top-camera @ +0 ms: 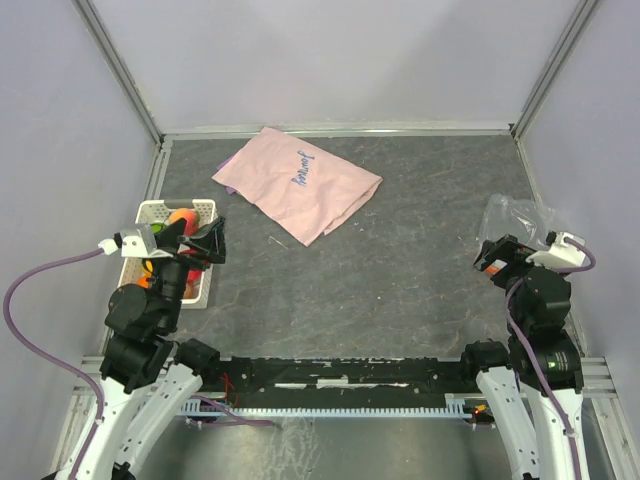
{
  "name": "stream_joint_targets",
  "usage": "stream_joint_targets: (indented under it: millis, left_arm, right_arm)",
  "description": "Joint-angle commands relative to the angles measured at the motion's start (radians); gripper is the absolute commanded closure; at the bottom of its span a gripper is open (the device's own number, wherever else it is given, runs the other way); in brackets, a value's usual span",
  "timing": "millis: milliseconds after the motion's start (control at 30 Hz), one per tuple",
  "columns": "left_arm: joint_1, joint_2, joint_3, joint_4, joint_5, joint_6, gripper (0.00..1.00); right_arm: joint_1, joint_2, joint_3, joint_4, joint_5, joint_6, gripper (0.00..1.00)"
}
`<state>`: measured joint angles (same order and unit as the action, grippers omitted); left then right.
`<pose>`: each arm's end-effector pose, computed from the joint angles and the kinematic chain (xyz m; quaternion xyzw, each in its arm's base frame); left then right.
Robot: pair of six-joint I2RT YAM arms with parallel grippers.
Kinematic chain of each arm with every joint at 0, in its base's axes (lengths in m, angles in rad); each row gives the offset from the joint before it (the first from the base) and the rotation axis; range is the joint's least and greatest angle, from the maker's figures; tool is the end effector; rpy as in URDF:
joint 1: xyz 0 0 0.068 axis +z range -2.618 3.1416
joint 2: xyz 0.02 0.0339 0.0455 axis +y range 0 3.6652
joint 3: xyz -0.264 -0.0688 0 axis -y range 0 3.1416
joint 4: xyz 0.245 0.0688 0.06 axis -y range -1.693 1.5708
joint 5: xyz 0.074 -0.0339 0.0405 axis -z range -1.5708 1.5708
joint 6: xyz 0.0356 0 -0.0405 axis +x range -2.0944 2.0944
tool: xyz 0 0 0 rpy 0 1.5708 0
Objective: Place the food in the zip-top bag and seal the zipper
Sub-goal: Pick up the zipper food storage bag at the corner of the board.
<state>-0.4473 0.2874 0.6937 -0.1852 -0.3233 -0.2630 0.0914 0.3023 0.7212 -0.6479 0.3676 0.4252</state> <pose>0.0710 -0.0215 0.3639 -0.0684 0.6256 -0.1737 0.7575 0.0727 -0.0062 0.3222 0.2400 0.7405 0.0177 0.6275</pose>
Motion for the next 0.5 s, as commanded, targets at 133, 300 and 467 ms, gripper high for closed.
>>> stream_joint_targets:
  millis: [133,300,467]
  left_arm:
    - [-0.005,-0.014,0.012,0.028,-0.011,0.032,0.01]
    - [-0.005,-0.019,0.013,0.029,-0.012,0.033,0.01]
    - [-0.005,-0.021,0.01,0.031,-0.01,0.033,0.01]
  right_arm:
    - [-0.002,-0.012,0.007,0.019,0.025,0.0,0.01]
    - [-0.002,-0.012,0.003,0.018,0.024,0.003,0.01]
    - [-0.002,-0.008,0.0,0.019,0.019,0.007,0.01]
